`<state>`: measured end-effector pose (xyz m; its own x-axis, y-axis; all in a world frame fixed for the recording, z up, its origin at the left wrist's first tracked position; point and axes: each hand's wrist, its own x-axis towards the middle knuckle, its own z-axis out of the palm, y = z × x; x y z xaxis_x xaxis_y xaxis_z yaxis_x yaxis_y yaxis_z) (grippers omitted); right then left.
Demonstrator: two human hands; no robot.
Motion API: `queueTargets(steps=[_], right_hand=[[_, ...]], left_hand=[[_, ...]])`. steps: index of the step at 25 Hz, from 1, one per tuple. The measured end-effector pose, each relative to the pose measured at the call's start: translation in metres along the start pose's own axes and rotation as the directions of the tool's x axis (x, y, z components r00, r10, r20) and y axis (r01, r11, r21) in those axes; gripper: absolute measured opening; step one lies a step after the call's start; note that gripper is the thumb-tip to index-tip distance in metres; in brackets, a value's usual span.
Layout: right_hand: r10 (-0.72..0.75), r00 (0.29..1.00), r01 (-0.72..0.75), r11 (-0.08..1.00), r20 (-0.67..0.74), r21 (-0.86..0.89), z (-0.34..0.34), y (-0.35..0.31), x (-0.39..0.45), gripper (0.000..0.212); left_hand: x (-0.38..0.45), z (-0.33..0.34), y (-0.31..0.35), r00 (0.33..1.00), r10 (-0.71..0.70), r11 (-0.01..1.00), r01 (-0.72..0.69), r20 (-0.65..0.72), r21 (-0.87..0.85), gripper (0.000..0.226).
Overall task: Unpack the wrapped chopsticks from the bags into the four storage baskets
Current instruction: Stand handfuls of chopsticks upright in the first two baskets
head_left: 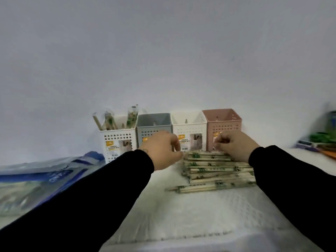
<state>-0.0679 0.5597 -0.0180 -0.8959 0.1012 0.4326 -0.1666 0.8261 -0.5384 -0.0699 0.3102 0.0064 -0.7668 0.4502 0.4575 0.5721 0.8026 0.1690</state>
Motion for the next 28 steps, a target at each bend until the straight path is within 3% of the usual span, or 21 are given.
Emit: queueTargets(steps=[3,5,7,9,15,19,28], right_hand=[[0.032,0.999,-0.033,0.997,-0.011,-0.076,-0.017,0.041,-0.015,0.007],[0.04,0.999,-0.042,0.997,-0.03,-0.068,-0.019,0.06,-0.022,0.007],[0.005,0.999,-0.008,0.998,-0.049,-0.06,-0.016,0.067,-0.026,0.006],[-0.044,0.997,0.04,0.996,-0.057,-0.082,-0.014,0.068,-0.026,0.009],[-0.164,0.986,0.159,0.95,0.004,-0.27,-0.007,0.07,-0.018,0.023],[-0.214,0.972,0.233,0.92,0.094,-0.313,-0.005,0.06,-0.021,0.038],[-0.156,0.972,0.21,0.909,0.173,-0.359,-0.001,0.056,-0.024,0.044]], left_hand=[[0.003,0.039,0.052,0.947,0.125,0.992,-0.122,0.295,-0.028,0.03],[0.005,0.063,0.073,0.921,0.175,0.982,-0.188,0.347,0.005,0.053],[0.005,0.082,0.079,0.939,0.196,0.967,-0.233,0.284,0.102,0.07],[0.004,0.092,0.079,0.954,0.203,0.96,-0.238,0.219,0.149,0.072],[0.005,0.098,0.084,0.958,0.236,0.948,-0.264,0.162,0.177,0.047],[0.003,0.099,0.085,0.96,0.241,0.951,-0.263,0.146,0.163,0.053],[0.0,0.098,0.089,0.961,0.233,0.945,-0.261,0.151,0.198,0.05]])
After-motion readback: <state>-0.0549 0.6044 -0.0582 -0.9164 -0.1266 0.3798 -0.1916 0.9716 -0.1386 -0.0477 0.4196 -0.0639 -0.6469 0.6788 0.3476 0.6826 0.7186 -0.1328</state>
